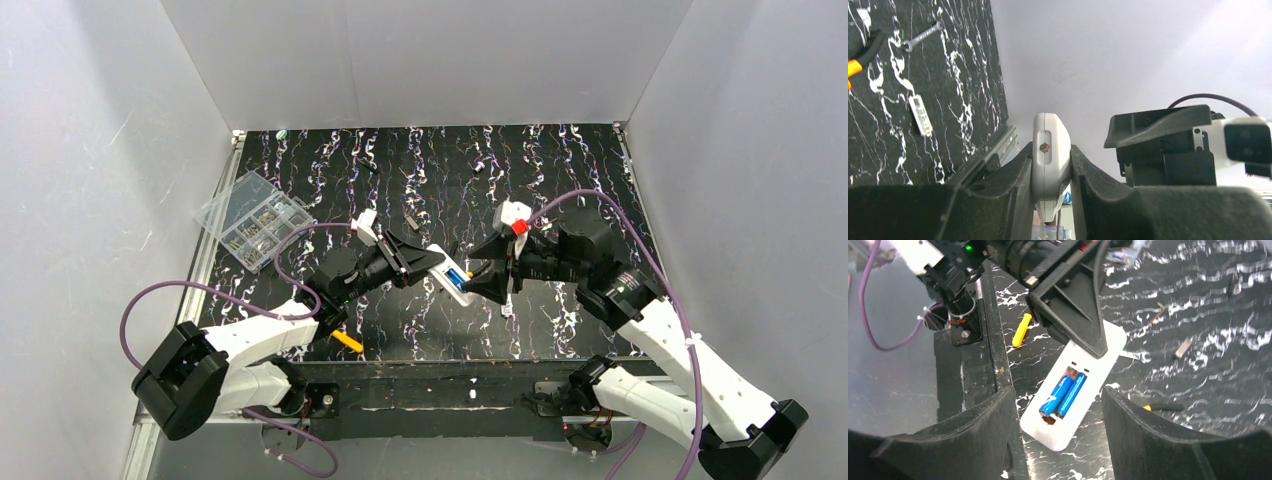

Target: Load the batteries into the remote control

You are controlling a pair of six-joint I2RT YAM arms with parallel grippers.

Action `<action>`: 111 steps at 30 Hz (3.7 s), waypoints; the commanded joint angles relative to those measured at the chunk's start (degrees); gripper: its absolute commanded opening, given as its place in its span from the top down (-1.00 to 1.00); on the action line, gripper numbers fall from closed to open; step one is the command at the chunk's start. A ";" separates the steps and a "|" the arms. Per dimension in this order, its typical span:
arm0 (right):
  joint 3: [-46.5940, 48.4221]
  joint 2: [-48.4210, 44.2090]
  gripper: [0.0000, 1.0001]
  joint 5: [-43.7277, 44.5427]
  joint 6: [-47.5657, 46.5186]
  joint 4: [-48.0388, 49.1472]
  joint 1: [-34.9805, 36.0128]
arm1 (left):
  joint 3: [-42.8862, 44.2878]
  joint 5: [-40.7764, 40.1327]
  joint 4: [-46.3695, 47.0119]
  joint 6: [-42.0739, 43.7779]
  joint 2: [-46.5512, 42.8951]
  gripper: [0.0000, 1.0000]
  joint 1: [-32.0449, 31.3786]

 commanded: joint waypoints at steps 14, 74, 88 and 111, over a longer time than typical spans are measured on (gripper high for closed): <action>8.53 8.86 -0.21 -39.26 -37.62 -19.18 -4.81 | 5.09 16.50 4.80 -6.51 -0.21 1.00 -0.23; 6.64 16.13 0.28 -32.07 -35.07 -15.54 -4.73 | 8.74 18.59 8.19 -6.93 0.10 1.00 -0.21; 8.43 19.20 0.91 -28.21 -36.70 -20.11 -4.73 | 8.90 18.19 8.24 -7.04 -0.23 1.00 -0.20; 7.73 19.16 0.97 -23.47 -33.13 -14.89 -4.11 | 10.42 17.51 8.28 -8.27 -1.90 1.00 -0.25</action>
